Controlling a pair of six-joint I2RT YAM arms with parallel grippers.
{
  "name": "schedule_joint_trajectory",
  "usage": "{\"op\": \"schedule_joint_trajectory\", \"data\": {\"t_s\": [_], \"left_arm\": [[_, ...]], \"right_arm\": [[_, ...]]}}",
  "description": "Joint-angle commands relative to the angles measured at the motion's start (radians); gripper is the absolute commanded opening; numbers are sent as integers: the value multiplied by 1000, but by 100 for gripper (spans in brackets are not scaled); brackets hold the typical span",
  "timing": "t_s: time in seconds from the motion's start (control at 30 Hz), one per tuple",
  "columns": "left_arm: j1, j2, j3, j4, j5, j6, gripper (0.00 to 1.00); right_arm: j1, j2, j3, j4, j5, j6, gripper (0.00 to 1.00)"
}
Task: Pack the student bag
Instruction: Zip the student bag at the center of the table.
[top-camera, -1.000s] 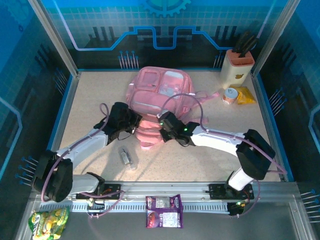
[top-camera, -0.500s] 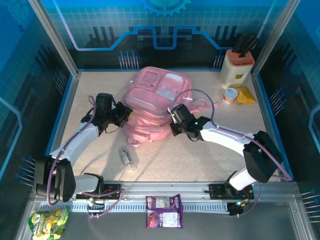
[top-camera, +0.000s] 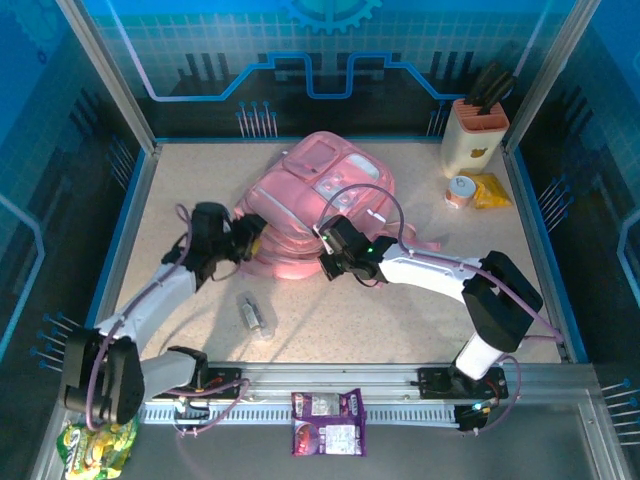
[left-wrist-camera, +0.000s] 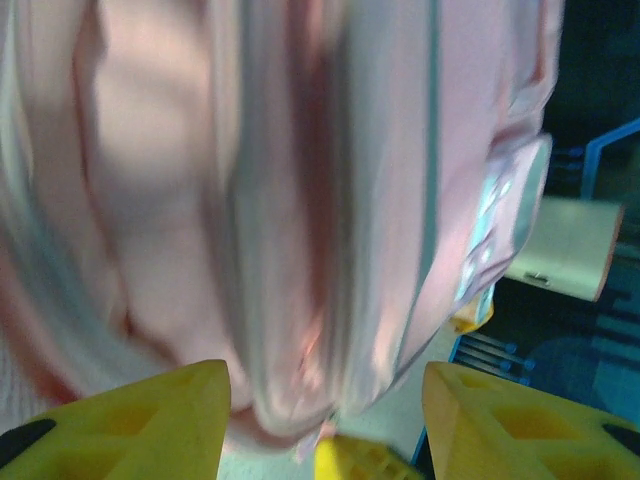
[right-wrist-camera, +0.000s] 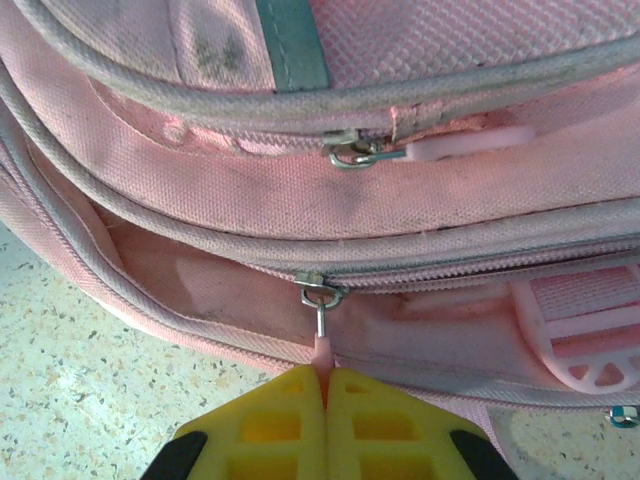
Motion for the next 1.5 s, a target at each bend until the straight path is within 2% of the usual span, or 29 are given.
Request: {"op": "schedule_joint_trajectory", "data": {"t_s": [0.0, 0.13, 0.37, 0.47, 0.6, 0.7, 0.8, 1.07, 1.2, 1.37, 1.43, 1.47], "left_arm": [[-90, 4, -30, 78, -131, -190, 54], [-188, 85, -21, 134, -211, -267, 49], [-226, 219, 39, 192, -218, -292, 36], [-251, 218, 61, 138, -278, -284, 32], [-242, 208, 58, 106, -317, -263, 9], [-230, 175, 65, 59, -342, -221, 0], [-202, 154, 77, 0, -337, -186, 0], [-130, 79, 47, -26, -288, -127, 0], [-126, 78, 55, -6, -265, -94, 0], [-124, 65, 90, -67, -265, -36, 0], [-124, 51, 90, -75, -267, -22, 11], [-122, 47, 93, -80, -262, -11, 18]], "right_arm": [[1, 10, 26, -4, -14, 9, 0], [1, 17, 25, -6, -15, 15, 0], [-1, 23, 22, 7, 1, 12, 0], [-11, 29, 24, 8, 5, 12, 0], [-21, 18, 18, 1, 54, -9, 0], [-48, -2, 5, -13, 90, -19, 0], [-87, -23, -14, -20, 113, -32, 0], [-209, -16, 2, -35, 154, -52, 0], [-199, -23, 29, -44, 70, -63, 0], [-200, -66, 49, -81, -25, -49, 0], [-216, -78, 72, -113, -53, -39, 4], [-226, -80, 91, -132, -74, -36, 12]]}}
